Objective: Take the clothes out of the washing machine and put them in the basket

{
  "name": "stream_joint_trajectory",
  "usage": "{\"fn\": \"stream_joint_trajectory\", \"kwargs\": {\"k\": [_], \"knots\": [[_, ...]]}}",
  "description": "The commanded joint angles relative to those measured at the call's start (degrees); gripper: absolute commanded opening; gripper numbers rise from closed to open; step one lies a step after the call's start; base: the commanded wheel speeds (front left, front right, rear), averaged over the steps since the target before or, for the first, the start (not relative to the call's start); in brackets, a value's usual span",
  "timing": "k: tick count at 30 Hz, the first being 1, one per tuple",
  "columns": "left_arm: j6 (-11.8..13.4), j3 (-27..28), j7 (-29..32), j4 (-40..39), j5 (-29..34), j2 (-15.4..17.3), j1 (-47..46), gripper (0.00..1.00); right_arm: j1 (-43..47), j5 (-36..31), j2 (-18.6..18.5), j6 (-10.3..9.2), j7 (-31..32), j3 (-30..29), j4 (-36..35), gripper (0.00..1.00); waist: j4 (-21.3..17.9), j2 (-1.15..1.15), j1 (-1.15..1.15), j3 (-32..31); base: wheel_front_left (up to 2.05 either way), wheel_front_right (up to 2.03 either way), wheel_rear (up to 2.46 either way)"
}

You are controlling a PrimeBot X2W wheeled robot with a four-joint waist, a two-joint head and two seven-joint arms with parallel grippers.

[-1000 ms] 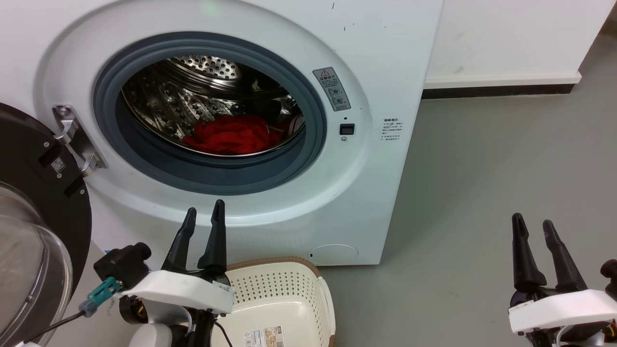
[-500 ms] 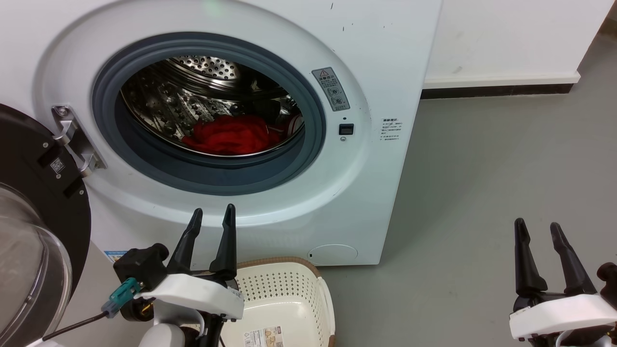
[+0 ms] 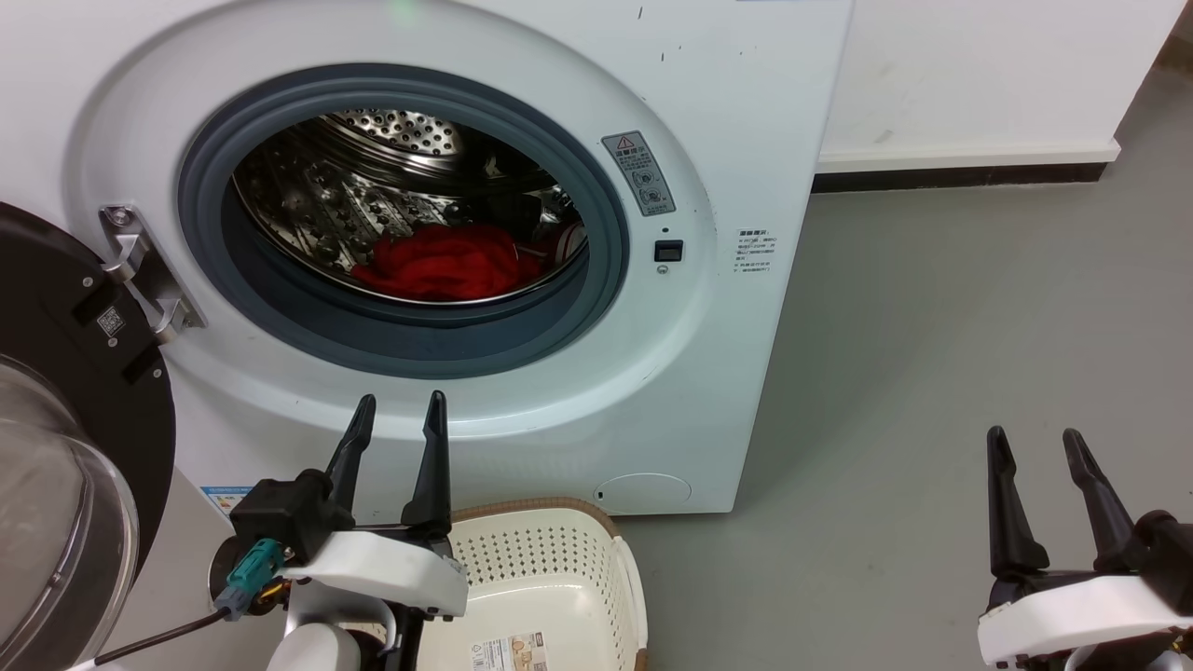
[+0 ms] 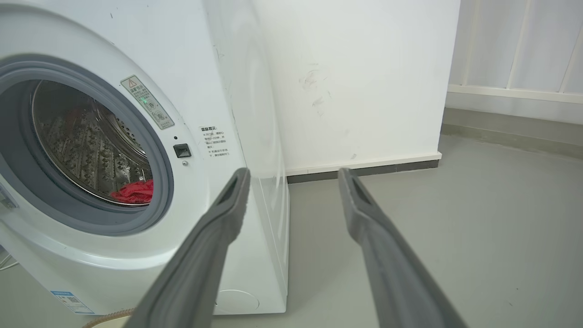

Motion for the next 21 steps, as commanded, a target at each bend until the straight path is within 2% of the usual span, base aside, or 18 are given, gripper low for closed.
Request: {"fn": "stream_joint_trajectory", "kwargs": {"k": [1, 21], "knots": [[0.37, 0.25, -0.60, -0.74, 1.72, 0.31, -0.58, 1.00, 0.71, -1.90, -0.23, 0.00, -0.40, 0.09, -0.68, 1.00, 0.03, 0.00, 0.00, 0.01, 0.00, 0.00, 0.00], [1.11, -0.35, -2.74, -0.90, 11.10, 0.61, 0.69, 1.00, 1.59, -10.35, -0.24, -0.01, -1.12, -0.02, -1.14, 1.00, 0.08, 0.00, 0.00, 0.11, 0.00, 0.00, 0.00]]}}
